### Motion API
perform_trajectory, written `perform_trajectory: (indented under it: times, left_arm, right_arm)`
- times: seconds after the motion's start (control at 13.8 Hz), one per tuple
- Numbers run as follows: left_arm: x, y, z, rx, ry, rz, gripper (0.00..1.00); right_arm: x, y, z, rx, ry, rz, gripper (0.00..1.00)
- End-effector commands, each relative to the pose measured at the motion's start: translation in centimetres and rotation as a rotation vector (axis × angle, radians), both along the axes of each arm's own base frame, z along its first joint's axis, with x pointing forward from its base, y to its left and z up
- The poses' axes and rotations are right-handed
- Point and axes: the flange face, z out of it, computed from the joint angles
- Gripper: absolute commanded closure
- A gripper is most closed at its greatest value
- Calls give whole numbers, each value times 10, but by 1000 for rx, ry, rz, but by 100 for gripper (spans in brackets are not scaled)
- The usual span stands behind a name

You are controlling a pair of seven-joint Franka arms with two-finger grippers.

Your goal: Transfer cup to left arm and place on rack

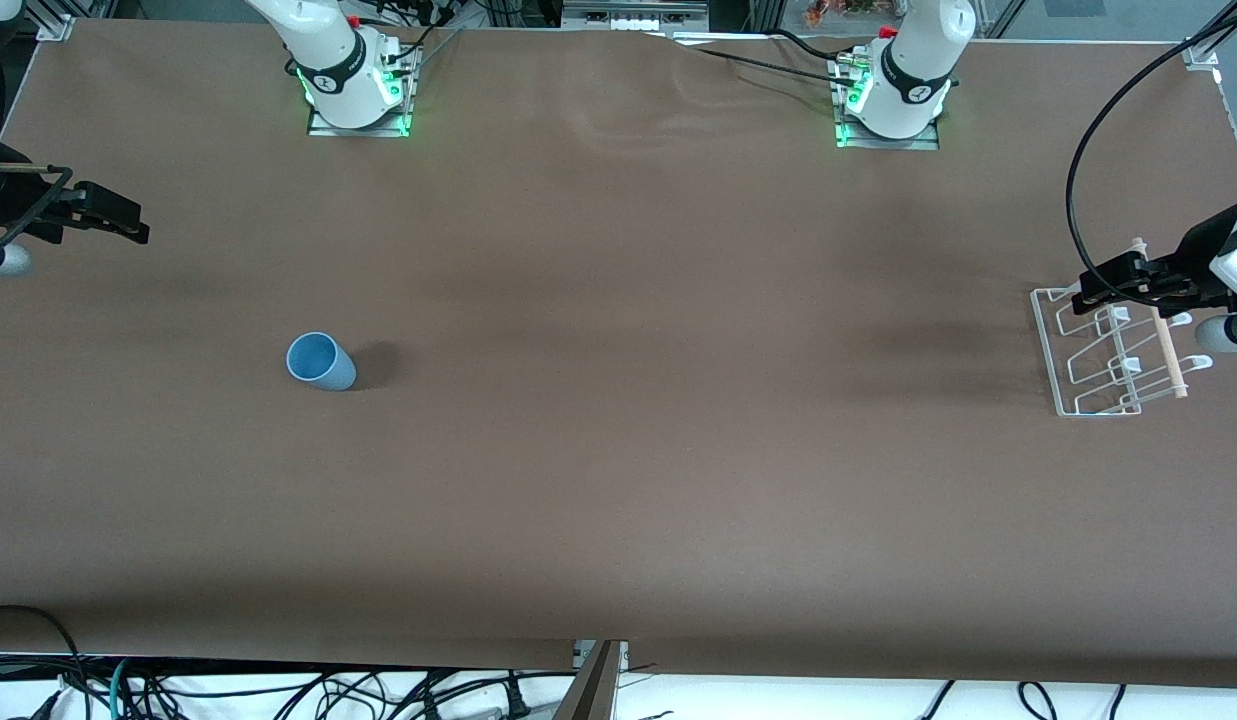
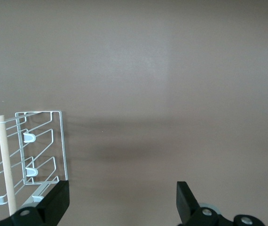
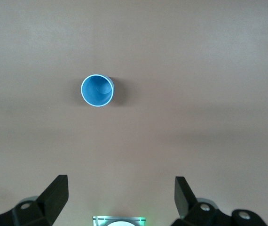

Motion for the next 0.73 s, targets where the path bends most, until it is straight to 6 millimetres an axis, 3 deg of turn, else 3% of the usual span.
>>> perform_trajectory:
  times: [0.0, 0.51, 0.65]
  left_arm:
    - [3, 2, 6, -10, 6, 16, 0]
    - [3, 2, 6, -11, 6, 16, 0]
    - [3, 2, 6, -11, 6, 16, 0]
  right_arm:
    - [-4, 1, -1, -6, 6, 1, 0]
    - [-1, 2, -8, -6, 12, -5, 0]
    - [7, 17, -15, -22, 6, 29, 0]
